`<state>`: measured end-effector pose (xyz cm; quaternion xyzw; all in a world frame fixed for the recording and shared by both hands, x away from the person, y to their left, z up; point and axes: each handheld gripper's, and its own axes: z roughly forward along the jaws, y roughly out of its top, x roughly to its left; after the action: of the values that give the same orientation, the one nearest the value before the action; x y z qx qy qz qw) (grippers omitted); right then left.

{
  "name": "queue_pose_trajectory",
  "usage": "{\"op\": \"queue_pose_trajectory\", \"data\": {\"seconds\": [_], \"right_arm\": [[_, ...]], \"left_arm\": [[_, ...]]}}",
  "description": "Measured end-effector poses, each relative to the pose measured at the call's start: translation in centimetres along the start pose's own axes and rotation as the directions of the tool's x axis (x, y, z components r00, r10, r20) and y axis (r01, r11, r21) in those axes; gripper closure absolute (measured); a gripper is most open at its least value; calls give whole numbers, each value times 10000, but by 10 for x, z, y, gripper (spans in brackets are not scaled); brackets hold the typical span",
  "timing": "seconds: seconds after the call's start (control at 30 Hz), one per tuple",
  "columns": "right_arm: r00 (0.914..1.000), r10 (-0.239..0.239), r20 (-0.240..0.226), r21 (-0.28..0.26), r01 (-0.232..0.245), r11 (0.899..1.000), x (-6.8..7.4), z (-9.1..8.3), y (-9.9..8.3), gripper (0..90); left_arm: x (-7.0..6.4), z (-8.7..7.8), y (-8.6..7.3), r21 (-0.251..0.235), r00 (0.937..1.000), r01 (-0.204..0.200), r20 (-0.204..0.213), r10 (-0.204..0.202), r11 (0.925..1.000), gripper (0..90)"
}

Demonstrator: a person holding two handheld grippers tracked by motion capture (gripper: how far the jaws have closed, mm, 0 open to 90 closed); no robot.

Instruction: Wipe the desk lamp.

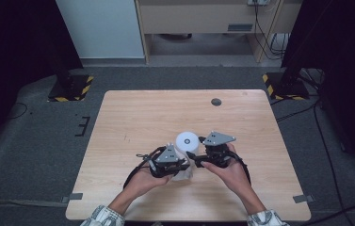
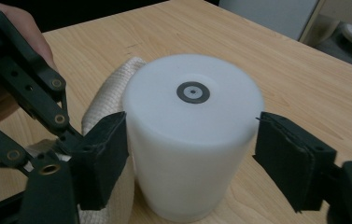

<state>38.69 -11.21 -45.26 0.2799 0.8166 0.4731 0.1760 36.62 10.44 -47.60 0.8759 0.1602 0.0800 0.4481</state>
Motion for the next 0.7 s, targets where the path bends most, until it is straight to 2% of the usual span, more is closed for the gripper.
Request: {"op": "queue_pose_trajectory", "data": {"seconds": [0.17,0.27,0.4,0.57,0.7], "right_arm": [[10000,79,-61,-14,-79,10000,2,1,1,193],[9995,303,-12,-203,-303,9993,2,1,5,143],[9984,538,-175,-370,-544,9978,-1,3,14,132],[9987,478,-189,6,-478,9989,-3,17,30,121],[9985,528,-150,228,-524,9984,-10,25,39,171]], "left_arm": [[1,-3,-1,-113,10000,18,-18,-18,9999,834],[3,-6,-1,-206,9999,144,-56,-145,9997,833],[2,-6,-2,-210,9999,150,-57,-152,9997,832],[2,-7,-2,-270,9999,152,-46,-154,9995,832],[1,-7,-2,-310,9999,113,-29,-114,9995,832]]}}
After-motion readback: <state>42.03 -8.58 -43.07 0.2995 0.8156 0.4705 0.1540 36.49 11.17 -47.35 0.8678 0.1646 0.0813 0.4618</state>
